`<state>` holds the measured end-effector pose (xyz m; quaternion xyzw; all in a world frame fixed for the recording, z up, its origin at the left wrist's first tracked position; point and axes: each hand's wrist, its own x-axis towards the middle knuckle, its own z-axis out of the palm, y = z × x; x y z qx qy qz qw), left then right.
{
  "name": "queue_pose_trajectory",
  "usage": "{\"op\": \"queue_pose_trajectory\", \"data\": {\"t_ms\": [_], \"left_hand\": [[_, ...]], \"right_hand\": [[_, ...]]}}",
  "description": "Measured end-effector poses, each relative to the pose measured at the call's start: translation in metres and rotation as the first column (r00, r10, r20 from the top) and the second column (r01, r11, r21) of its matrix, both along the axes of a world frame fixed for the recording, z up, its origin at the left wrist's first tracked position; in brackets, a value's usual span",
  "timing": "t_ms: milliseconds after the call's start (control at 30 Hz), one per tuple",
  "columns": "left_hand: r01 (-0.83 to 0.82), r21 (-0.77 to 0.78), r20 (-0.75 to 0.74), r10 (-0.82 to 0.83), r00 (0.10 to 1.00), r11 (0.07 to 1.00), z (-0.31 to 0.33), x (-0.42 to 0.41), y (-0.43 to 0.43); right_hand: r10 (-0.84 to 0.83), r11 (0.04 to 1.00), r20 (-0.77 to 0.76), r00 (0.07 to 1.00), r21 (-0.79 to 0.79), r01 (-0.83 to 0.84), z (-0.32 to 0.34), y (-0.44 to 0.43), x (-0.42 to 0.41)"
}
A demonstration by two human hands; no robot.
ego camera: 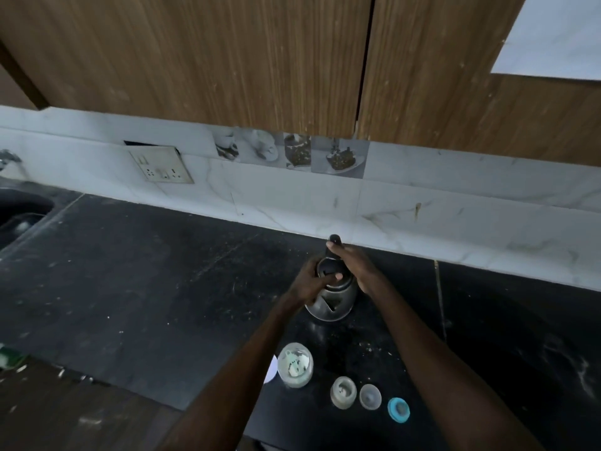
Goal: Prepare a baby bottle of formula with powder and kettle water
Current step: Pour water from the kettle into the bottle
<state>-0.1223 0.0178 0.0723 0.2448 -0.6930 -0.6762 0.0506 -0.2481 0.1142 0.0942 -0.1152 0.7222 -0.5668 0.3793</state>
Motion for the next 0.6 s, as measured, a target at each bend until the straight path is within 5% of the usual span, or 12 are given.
{"op": "queue_pose_trajectory", "data": {"t_ms": [167,600], "left_hand": [[0.027,0.244,0.161,-0.068,0.985,0.969,-0.002,0.03,0.002],[0.012,0.09,-0.123,-0.001,0.992,0.996,-0.004,0.056,0.049]], "right_hand": [[-0.014,0.996,0.078,0.997,-0.092,0.021,-0.013,0.016,0.011],[-0.142,0.958,-0.069,0.987,-0.262,0.119,0.006,0.074,0.058]]}}
